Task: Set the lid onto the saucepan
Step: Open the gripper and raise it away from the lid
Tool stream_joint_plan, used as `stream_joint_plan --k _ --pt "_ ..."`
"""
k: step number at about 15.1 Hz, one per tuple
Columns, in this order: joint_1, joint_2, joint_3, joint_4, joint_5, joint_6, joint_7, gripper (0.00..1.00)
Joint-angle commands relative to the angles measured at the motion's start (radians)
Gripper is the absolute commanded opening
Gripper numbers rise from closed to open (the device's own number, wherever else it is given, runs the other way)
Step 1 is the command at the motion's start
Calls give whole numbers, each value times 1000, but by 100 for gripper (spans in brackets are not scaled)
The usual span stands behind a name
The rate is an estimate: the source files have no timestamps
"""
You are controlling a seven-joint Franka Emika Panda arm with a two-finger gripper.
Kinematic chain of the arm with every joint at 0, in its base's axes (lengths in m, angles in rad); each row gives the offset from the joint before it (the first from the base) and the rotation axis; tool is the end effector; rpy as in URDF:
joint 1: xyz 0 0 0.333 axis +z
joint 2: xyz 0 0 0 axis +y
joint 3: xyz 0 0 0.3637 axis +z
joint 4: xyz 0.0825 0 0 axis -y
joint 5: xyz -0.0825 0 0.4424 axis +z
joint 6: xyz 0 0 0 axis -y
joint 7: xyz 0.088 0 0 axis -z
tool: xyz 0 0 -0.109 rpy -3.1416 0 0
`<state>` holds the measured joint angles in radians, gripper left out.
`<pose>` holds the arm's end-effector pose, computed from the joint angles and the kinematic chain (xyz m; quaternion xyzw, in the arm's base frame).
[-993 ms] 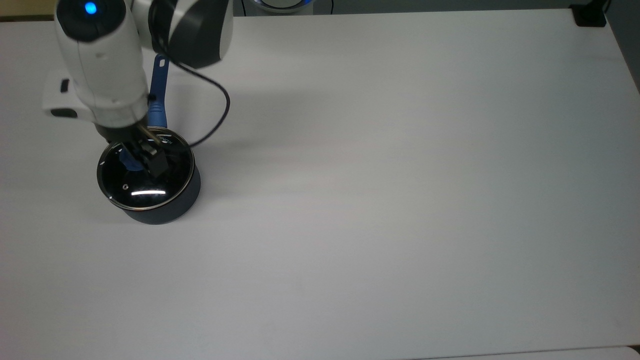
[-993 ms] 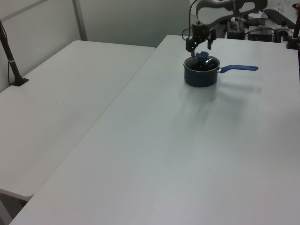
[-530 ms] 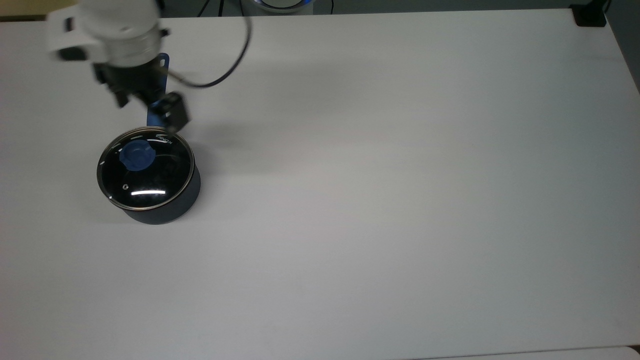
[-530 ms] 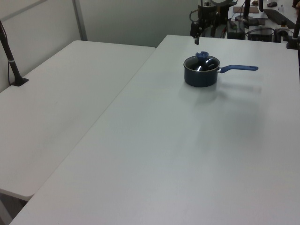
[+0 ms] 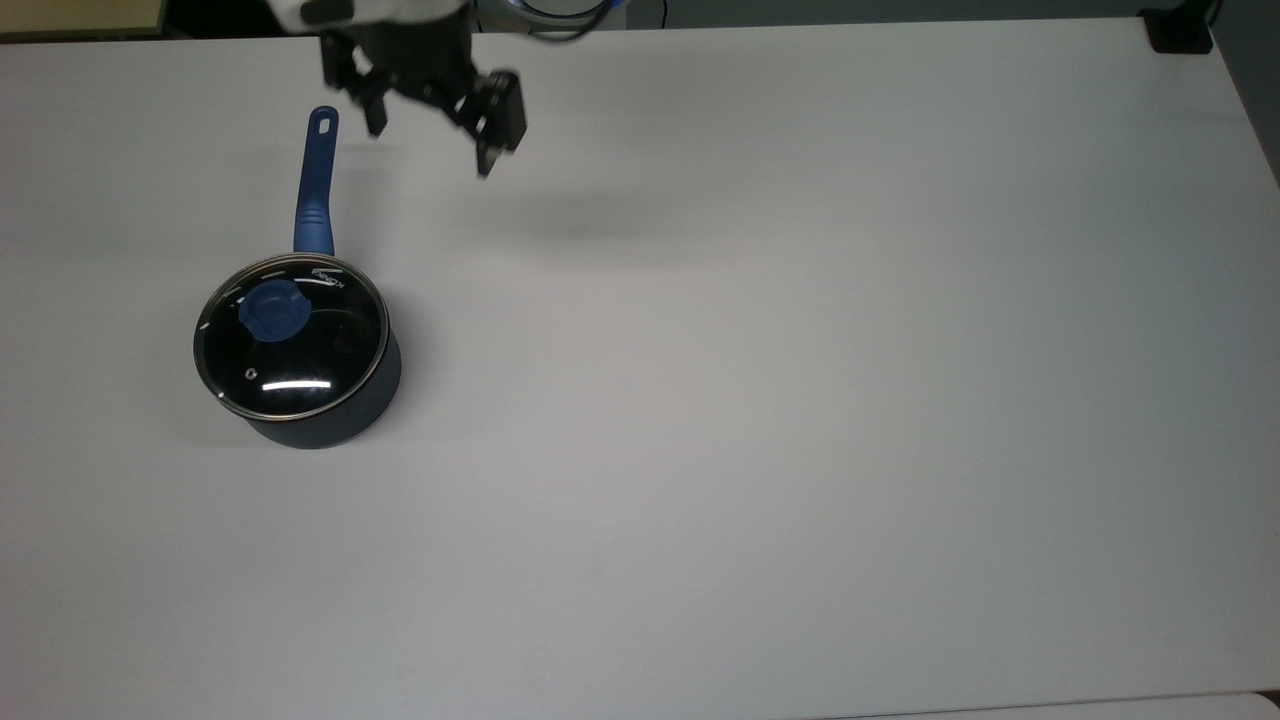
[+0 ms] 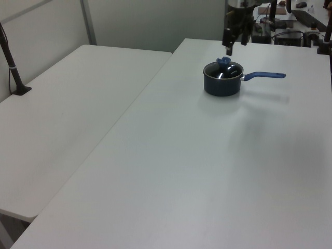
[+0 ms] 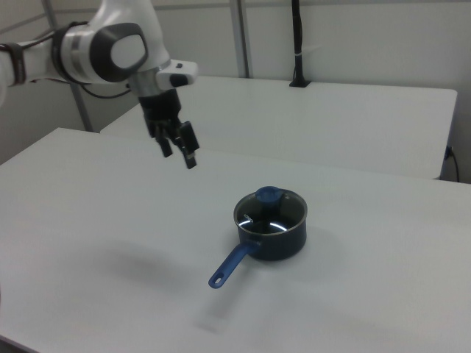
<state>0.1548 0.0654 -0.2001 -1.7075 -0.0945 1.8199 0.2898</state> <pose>0.6480 -0.0338 0.5791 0.9861 -0.1557 0.0303 0.0492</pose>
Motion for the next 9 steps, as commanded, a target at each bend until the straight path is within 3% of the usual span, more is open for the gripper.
stream_joint_plan --k 1,4,9 --pt "16 -119 -5 -80 39 -99 -84 100" --pt "-6 -124 -5 -69 116 -154 -178 100" --pt "-32 -125 11 -69 116 -152 -182 100"
